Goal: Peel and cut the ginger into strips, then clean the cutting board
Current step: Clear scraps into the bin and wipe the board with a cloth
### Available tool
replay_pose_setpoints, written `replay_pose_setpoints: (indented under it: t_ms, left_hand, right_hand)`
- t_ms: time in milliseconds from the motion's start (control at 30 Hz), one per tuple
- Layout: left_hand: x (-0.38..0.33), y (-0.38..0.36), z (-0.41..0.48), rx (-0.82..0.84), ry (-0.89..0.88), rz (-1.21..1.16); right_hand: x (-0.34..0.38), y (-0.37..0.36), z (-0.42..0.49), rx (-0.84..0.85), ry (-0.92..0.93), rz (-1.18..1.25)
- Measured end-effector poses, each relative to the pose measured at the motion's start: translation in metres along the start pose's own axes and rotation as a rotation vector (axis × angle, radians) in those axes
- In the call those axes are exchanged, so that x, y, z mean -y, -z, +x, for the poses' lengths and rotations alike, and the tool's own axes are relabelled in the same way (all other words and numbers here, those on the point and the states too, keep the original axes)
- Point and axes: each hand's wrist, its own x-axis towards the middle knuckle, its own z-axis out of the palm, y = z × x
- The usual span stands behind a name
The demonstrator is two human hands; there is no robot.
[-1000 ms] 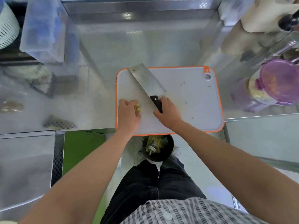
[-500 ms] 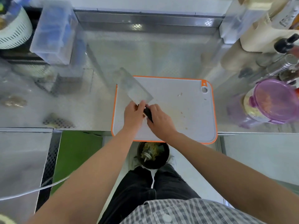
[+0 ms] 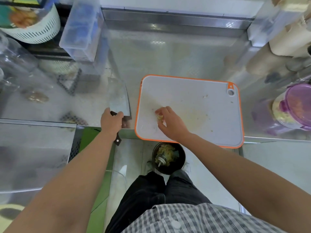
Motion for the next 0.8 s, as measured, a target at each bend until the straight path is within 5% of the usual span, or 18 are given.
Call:
replay_pose_setpoints:
  t_ms: [367, 500, 567, 700, 800]
  left_hand:
    - [0.004, -0.010, 0.006, -0.128, -0.150, 0.679]
    - [-0.001, -0.020, -0.003, -0.211, -0.154, 0.752]
    - [-0.001, -0.029, -0.006, -0.243, -0.299, 0.711]
    - [0.000, -0.068, -0.019, -0.004, -0.688, 0.654]
    - [0.006, -0.104, -0.039, 0.226, -0.665, 0.646]
  right_hand:
    - [-0.007, -0.009, -0.001, -0.077, -0.039, 0.019]
    - [-0.018, 0.006, -0.004, -0.183, -0.043, 0.069]
    - [-0.031, 0.018, -0.010, -0.277, -0.094, 0.071]
    - [-0.077, 0.038, -0.019, -0.341, -0.344, -0.099]
    - [-0.097, 0.032, -0.028, -0.229, -0.578, -0.190]
